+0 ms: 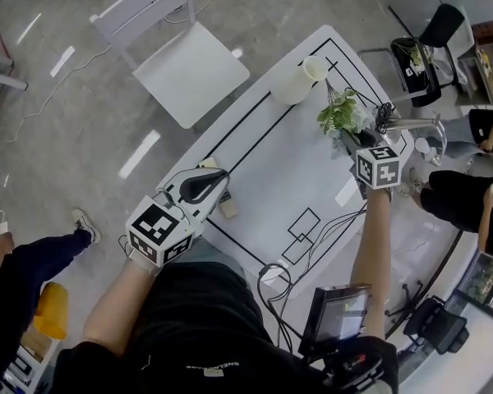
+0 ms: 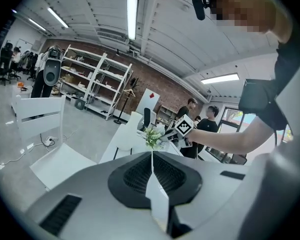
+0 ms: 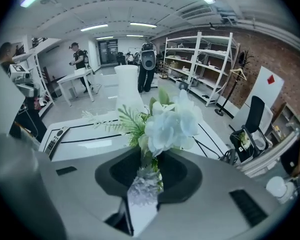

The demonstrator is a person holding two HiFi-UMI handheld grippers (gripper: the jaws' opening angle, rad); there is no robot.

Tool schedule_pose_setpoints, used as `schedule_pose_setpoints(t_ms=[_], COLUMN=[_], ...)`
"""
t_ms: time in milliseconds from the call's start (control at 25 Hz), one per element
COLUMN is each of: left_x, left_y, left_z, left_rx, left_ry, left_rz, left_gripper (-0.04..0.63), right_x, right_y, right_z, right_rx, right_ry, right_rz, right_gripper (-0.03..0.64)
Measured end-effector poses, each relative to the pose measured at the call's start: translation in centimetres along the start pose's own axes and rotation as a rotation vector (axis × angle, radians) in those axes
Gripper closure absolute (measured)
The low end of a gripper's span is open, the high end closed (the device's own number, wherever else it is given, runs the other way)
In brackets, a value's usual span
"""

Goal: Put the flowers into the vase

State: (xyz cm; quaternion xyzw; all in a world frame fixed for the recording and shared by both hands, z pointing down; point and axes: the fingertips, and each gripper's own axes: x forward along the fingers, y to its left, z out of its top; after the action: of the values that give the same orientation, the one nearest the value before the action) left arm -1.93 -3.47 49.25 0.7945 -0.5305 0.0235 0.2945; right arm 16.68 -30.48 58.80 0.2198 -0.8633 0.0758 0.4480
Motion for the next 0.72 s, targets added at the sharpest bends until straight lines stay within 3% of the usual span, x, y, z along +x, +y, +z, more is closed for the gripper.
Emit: schedule_pose_setpoints(t_ms=[280, 720], left_x=[0.9, 2.3], left_y=[-0.7, 0.2], left_z=[0.8, 2.8], left_rx=[0.023, 0.118], left_ry=[-0.004, 0.004], left_rz=[-0.053, -0.098], left_gripper=[0.595, 0.595], right_x=[-5.5, -14.1], right_y=[0.0, 2.1], right_z=[1.7, 4.2], right_rx=[-0.083, -0.19], right_ry=[0.044, 0.116], right_rz=[0.012, 0.058], right_gripper=[0.506, 0.506])
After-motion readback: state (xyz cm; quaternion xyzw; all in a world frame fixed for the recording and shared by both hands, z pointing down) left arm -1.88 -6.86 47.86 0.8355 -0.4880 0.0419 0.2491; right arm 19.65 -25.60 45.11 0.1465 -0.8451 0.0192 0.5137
